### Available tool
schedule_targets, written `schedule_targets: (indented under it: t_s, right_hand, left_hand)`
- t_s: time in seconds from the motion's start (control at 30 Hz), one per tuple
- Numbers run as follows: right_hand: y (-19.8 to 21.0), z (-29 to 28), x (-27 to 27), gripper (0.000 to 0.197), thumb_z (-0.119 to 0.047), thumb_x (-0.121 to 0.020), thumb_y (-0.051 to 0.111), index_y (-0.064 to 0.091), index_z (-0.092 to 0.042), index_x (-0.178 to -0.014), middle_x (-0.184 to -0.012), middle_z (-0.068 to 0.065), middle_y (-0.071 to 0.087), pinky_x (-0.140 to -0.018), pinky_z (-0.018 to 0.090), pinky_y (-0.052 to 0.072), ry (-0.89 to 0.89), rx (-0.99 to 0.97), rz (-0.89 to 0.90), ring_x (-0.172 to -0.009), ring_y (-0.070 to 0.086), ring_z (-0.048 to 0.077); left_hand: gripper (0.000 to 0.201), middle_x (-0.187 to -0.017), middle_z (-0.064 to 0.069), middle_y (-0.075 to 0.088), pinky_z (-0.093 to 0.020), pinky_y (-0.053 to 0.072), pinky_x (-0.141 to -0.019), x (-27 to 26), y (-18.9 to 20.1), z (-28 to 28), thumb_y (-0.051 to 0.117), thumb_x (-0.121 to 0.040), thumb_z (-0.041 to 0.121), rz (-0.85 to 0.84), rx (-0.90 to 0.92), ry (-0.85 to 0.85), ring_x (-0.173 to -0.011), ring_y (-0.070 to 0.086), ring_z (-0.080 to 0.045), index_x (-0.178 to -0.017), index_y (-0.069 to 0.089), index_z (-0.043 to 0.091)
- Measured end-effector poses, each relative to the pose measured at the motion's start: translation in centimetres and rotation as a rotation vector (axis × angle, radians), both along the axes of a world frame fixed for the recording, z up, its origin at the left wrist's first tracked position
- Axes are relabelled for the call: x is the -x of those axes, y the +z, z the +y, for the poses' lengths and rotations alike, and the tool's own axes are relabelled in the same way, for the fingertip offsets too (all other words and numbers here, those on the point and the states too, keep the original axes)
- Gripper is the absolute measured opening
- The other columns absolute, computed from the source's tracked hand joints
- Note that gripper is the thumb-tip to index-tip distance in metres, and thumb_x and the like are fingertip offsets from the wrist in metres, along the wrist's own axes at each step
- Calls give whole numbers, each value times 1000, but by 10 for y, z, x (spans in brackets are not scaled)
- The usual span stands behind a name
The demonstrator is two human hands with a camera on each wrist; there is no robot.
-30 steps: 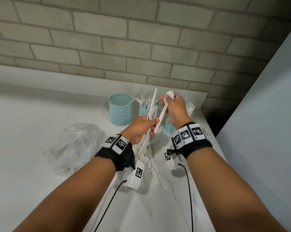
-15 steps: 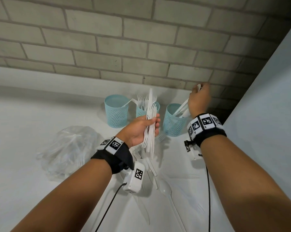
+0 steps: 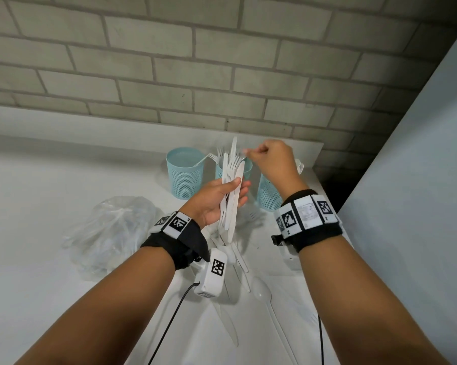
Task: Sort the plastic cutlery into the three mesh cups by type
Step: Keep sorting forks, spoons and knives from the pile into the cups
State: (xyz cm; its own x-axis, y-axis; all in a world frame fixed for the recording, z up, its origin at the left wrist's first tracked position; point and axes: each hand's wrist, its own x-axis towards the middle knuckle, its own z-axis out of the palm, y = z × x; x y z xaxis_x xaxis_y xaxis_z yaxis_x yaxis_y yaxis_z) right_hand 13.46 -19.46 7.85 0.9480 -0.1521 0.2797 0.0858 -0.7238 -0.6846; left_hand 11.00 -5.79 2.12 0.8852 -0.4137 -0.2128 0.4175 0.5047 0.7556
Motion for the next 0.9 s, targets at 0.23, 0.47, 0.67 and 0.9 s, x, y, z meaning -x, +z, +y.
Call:
schedule_targets:
  t_s: [0.23, 0.47, 0.67, 0.9]
  right_hand:
    - [-17, 12, 12, 38, -37, -84, 67, 70, 0, -94, -66, 1, 61, -51, 18, 34, 176, -141, 416, -54, 48, 10]
    - [-27, 8, 10, 23, -24, -88, 64, 58, -10, -72, -67, 4, 57, -52, 23, 37, 60, -404, 319, -58, 48, 15]
    - [-6, 13, -12, 17, -18, -96, 52, 54, -14, -80, -84, 11, 67, -43, 18, 45, -95, -639, -16, -54, 58, 11]
    - [13, 50, -39, 9, -16, -94, 55, 49, -10, -94, -83, 5, 61, -61, 23, 57, -139, -817, -346, -69, 61, 16]
  left_hand:
    - [17, -72, -3, 72, -24, 58, -60, 7, -1, 7, 47, -96, 11, -31, -58, 1, -64, 69, -10, -105, 61, 5]
    - [22, -98, -11, 68, -28, 60, -64, 13, -5, 13, 43, -98, 14, -30, -111, -5, -81, 69, -18, -108, 60, 4]
    - [18, -102, -13, 65, -33, 58, -75, 9, -6, 32, 49, -95, 9, -44, -87, 140, -94, 65, -22, -110, 58, 3]
    - [13, -82, -2, 61, -15, 47, -46, 1, -12, 58, 49, -95, 4, -24, -76, 326, -59, 56, -6, -102, 59, 8]
